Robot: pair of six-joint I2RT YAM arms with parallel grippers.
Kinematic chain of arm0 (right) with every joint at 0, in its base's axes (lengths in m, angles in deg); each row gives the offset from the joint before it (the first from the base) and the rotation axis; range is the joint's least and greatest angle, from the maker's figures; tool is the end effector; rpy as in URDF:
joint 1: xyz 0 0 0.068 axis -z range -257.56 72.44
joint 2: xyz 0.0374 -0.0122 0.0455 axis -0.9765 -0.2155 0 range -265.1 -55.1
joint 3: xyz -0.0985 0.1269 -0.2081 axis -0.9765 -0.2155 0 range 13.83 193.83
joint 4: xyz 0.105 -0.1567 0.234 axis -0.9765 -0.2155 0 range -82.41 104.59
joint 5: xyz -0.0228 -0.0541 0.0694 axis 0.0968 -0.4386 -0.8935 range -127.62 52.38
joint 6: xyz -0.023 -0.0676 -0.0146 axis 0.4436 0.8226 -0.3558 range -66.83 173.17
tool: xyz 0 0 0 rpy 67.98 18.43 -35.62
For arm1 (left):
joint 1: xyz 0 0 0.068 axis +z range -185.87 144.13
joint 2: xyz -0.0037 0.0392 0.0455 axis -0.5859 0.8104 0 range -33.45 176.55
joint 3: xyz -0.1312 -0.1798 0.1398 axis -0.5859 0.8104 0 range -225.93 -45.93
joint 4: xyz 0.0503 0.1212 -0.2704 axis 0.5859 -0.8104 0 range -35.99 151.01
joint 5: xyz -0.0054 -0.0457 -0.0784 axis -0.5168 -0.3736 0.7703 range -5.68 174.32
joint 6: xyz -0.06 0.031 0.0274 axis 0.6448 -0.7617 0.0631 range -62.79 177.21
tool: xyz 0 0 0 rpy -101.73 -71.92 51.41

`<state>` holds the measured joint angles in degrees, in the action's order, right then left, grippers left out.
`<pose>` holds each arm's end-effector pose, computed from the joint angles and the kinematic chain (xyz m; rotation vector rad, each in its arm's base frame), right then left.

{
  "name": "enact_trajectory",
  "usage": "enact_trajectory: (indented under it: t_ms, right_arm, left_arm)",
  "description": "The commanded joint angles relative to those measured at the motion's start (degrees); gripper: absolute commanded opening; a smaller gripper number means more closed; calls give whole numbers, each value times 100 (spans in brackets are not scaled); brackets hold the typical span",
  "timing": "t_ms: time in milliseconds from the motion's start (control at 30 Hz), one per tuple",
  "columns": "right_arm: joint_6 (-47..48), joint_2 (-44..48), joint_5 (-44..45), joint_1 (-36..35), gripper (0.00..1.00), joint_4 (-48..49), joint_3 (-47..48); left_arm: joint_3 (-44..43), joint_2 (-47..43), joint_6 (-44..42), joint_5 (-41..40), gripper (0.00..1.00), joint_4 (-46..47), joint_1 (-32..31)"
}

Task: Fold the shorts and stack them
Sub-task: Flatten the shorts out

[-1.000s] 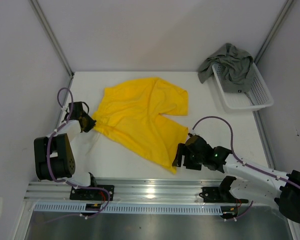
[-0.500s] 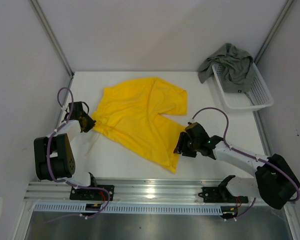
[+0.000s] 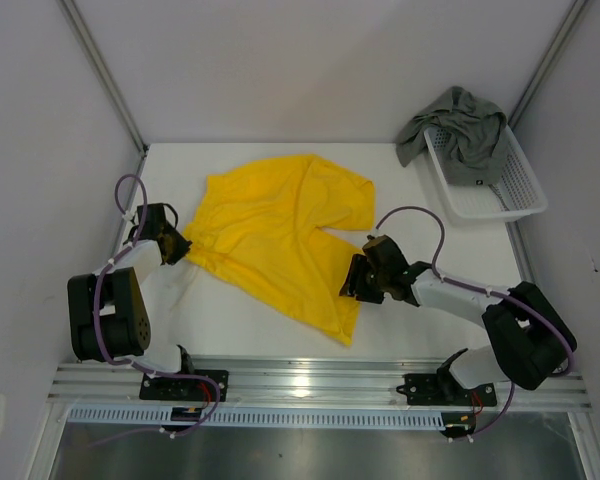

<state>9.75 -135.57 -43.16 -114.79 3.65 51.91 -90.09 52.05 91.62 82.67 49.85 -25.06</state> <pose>0.2435 0.1922 0.1073 0.1000 2.6348 0.6627 0.3303 0.0648 0.1156 -0.9692 2.2956 -0.1379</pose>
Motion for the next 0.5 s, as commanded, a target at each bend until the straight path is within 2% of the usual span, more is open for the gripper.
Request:
enact_trajectory:
  t_ms: [0, 100, 167, 200, 233, 333, 467]
  right_arm:
    - [88, -162, 62, 23, 52, 425, 129]
    - [70, -294, -78, 49, 40, 663, 111]
    - [114, -268, -105, 76, 27, 698, 120]
    - [132, -242, -88, 163, 17, 638, 146]
    - [175, -181, -79, 251, 0, 541, 234]
    - [439, 47, 35, 742, 0, -283, 418]
    - [676, 417, -25, 1639, 0, -541, 261]
  left_arm:
    - [-13, -165, -119, -160, 0, 140, 71]
    - [48, -182, -110, -169, 0, 131, 44]
    - [48, -208, -110, -186, 0, 140, 27]
    - [48, -217, -110, -195, 0, 123, 27]
    - [57, -243, -102, -213, 0, 114, 27]
    - [48, -235, -67, -178, 0, 131, 27]
    - [22, -121, -66, -90, 0, 158, 18]
